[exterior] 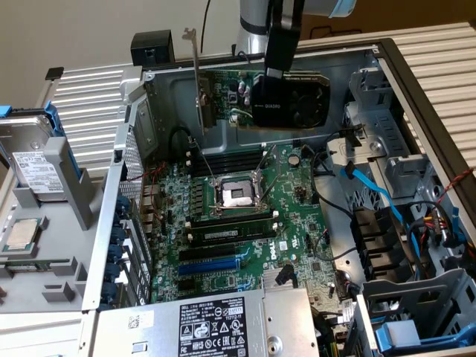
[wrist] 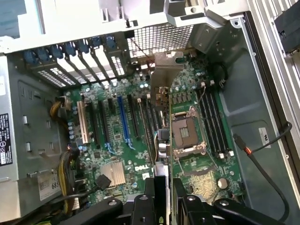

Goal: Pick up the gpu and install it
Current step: 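Pick up the gpu and move the gpu toward the slot, then insert the gpu into the slot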

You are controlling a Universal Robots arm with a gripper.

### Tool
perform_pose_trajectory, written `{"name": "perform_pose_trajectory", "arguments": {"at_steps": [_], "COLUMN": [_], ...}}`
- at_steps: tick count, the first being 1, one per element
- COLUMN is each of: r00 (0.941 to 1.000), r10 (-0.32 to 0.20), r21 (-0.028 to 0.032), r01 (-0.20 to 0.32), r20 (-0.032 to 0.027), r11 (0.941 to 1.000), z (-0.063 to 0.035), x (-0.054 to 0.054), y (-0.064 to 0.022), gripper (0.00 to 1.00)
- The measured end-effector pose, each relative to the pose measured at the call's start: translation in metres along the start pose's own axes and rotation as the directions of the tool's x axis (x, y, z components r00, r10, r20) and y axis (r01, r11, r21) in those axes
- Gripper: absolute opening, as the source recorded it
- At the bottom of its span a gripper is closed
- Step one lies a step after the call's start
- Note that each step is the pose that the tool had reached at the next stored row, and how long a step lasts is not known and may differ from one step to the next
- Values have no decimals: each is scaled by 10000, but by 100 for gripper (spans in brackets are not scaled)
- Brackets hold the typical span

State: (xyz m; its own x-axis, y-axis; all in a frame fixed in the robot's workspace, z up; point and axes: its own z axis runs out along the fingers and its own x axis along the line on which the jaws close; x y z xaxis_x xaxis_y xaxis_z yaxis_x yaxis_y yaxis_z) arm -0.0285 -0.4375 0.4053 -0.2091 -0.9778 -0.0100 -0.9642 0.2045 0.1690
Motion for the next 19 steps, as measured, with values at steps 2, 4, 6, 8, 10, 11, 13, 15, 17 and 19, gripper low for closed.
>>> {"name": "perform_pose_trajectory", "arguments": {"at_steps": [2,4,6,8,10,11,13,15,17,19], "r00": [9997,9992,9990,9990,9990,9990,9990,9990,9990,9990], "r10": [-240,-405,-433,-449,-450,-450,-450,-450,-450,-450], "r21": [-3,-1,-1,-1,-1,-1,-1,-1,-1,-1], "r01": [240,405,433,449,450,450,450,450,450,450], "r20": [-35,-62,-69,-70,-70,-71,-70,-70,-71,-70], "r11": [9997,9992,9991,9990,9990,9990,9990,9990,9990,9990], "z": [9,11,10,12,12,12,12,12,12,12], "x": [1,1,1,1,1,1,1,1,1,1], "y": [-2,-3,-2,0,0,0,0,0,0,0], "gripper": [26,26,26,26,26,26,26,26,26,26]}}
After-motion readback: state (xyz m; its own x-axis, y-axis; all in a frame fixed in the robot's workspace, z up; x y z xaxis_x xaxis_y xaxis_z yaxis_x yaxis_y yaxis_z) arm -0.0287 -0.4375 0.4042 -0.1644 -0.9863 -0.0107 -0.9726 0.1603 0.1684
